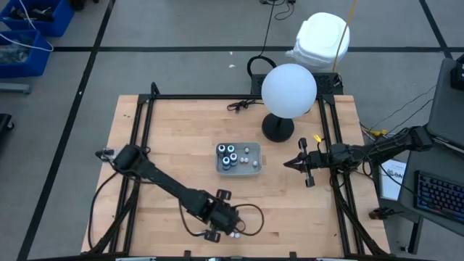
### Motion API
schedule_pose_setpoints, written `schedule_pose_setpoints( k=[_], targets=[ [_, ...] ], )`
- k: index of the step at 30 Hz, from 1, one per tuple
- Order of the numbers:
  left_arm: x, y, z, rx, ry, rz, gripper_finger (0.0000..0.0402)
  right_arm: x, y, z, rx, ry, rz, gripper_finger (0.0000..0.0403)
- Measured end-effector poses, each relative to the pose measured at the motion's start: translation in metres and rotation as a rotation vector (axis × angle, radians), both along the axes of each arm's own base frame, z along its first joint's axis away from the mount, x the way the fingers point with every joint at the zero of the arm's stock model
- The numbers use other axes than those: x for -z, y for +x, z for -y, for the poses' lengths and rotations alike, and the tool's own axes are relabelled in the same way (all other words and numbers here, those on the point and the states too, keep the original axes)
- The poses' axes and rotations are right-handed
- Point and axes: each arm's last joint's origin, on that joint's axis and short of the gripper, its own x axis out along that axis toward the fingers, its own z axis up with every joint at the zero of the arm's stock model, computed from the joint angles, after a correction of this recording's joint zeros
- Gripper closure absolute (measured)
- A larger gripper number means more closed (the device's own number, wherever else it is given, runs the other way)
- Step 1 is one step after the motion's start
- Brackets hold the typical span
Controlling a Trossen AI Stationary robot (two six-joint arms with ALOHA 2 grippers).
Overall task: Pick & Place food coloring
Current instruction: Put the left small black food coloring bottle into the gray bin
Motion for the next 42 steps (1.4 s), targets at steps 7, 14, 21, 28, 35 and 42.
schedule_pose_setpoints(
  k=[7, 14, 21, 28, 35, 42],
  targets=[
    [0.009, 0.004, 0.005, 0.041, -0.03, -0.026, 0.0191, 0.001, 0.0, 0.0, 0.0, -0.006, -0.006, 0.0403],
    [0.019, 0.011, 0.002, 0.026, -0.012, -0.013, 0.0188, 0.001, 0.0, 0.0, 0.0, -0.001, -0.014, 0.0403],
    [0.026, 0.012, 0.002, 0.036, -0.001, -0.032, 0.0188, 0.001, 0.0, 0.0, 0.001, -0.002, -0.01, 0.0403],
    [0.032, 0.013, 0.002, 0.038, -0.004, -0.041, 0.0188, 0.002, 0.0, 0.0, 0.001, -0.003, -0.016, 0.0403],
    [0.032, 0.014, 0.002, 0.037, -0.011, -0.041, 0.0238, 0.002, 0.0, 0.0, 0.001, -0.004, -0.017, 0.0403],
    [0.032, 0.014, 0.001, 0.04, -0.021, -0.046, 0.0307, 0.002, 0.0, 0.0, 0.001, -0.007, -0.017, 0.0403]
  ],
)
